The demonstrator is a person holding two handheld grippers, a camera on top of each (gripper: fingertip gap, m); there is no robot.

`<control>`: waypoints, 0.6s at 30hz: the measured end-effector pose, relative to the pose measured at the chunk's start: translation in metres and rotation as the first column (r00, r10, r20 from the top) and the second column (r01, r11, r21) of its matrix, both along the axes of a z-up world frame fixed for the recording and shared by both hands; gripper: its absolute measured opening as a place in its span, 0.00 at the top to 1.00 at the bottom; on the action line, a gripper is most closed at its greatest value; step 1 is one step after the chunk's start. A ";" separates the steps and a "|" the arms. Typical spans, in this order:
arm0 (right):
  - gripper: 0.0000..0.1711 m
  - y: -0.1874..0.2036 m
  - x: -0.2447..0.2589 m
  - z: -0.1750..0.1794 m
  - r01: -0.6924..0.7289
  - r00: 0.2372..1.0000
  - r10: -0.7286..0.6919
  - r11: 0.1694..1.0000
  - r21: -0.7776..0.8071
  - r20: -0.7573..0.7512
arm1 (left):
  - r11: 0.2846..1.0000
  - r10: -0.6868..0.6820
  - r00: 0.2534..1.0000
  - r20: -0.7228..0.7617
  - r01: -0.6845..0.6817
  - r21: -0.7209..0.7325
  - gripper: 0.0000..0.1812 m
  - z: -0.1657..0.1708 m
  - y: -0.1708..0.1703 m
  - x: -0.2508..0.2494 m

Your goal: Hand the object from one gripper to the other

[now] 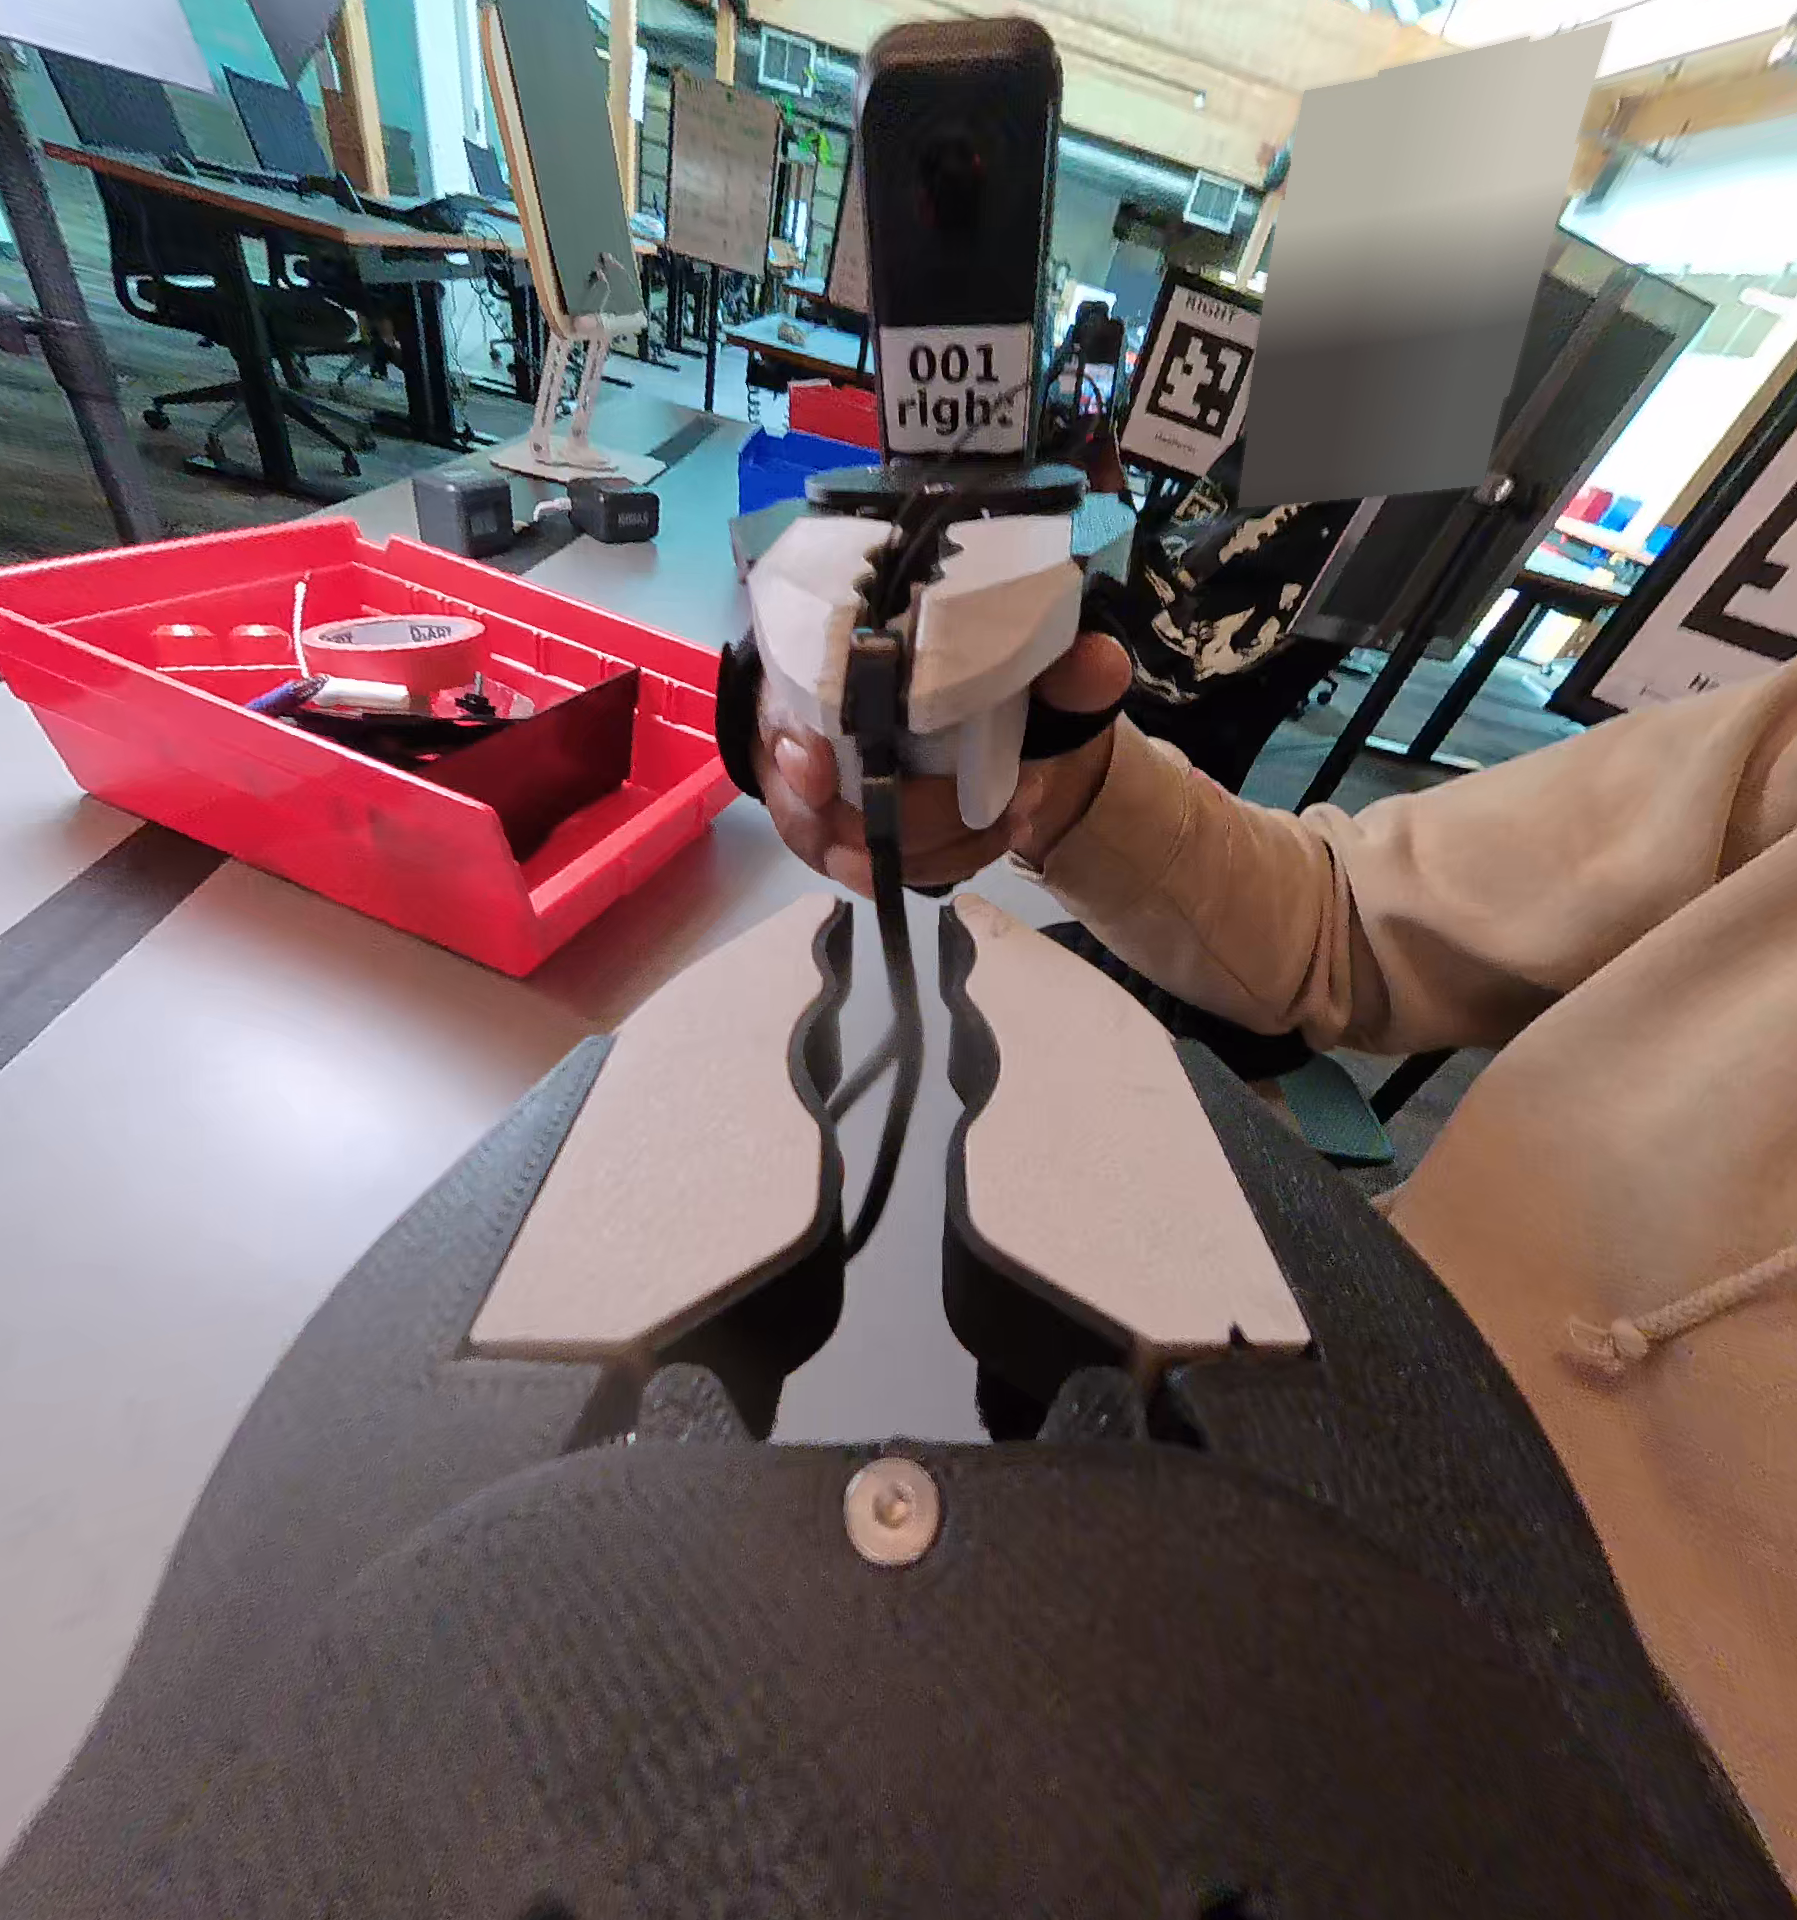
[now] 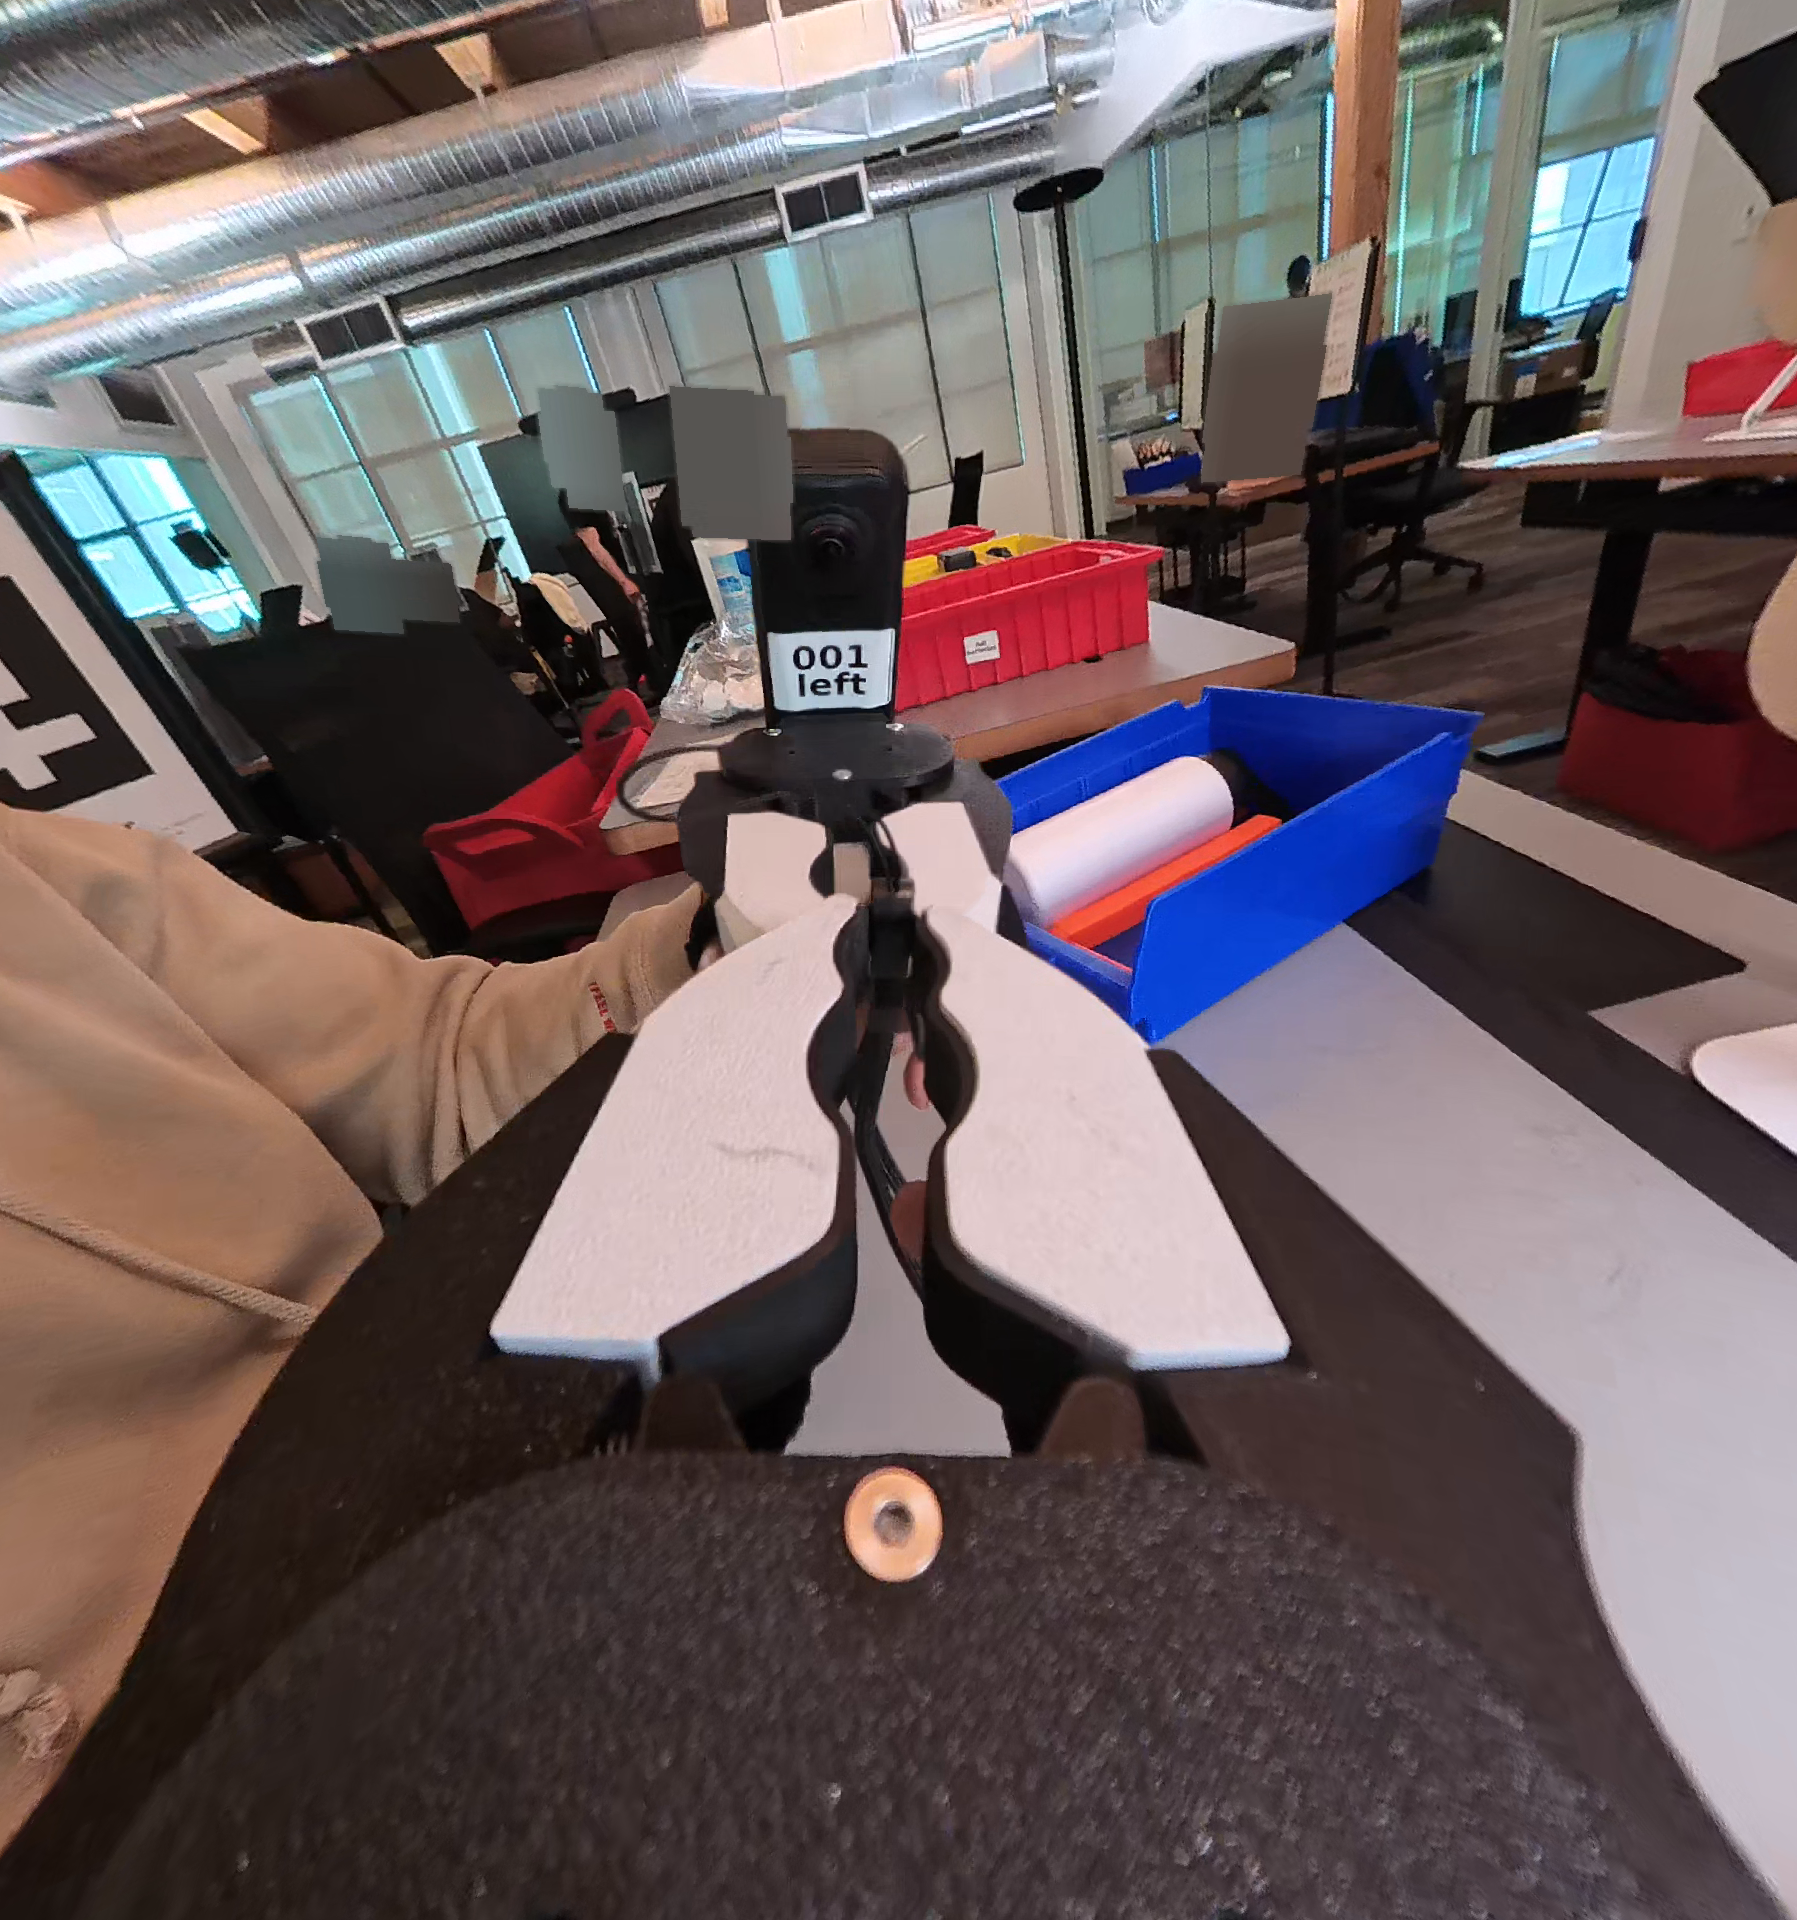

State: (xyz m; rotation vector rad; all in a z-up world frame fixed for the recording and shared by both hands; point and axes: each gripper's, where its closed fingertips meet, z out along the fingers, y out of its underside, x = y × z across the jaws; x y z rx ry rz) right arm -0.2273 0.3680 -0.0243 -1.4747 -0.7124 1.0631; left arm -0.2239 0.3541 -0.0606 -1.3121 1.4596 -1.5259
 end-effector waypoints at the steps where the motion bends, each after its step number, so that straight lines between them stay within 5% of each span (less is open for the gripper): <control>1: 0.96 0.000 0.001 0.000 0.003 1.000 -0.003 1.000 -0.009 0.006 | 1.000 -0.004 1.000 -0.012 0.004 0.013 0.92 -0.002 -0.002 0.001; 9: 0.95 0.006 0.007 0.007 0.094 0.996 -0.094 0.996 0.002 0.008 | 0.989 0.118 0.993 -0.008 -0.117 0.092 0.98 0.005 0.007 0.003; 11: 0.87 0.009 0.010 0.010 0.140 0.990 -0.141 0.989 0.037 0.001 | 0.990 0.128 0.991 0.040 -0.130 0.057 0.98 0.016 0.009 0.000; 18: 0.91 -0.005 -0.011 0.011 0.051 0.999 -0.051 0.995 0.089 -0.004 | 0.997 0.072 0.991 0.112 -0.072 -0.005 0.98 0.034 -0.002 -0.006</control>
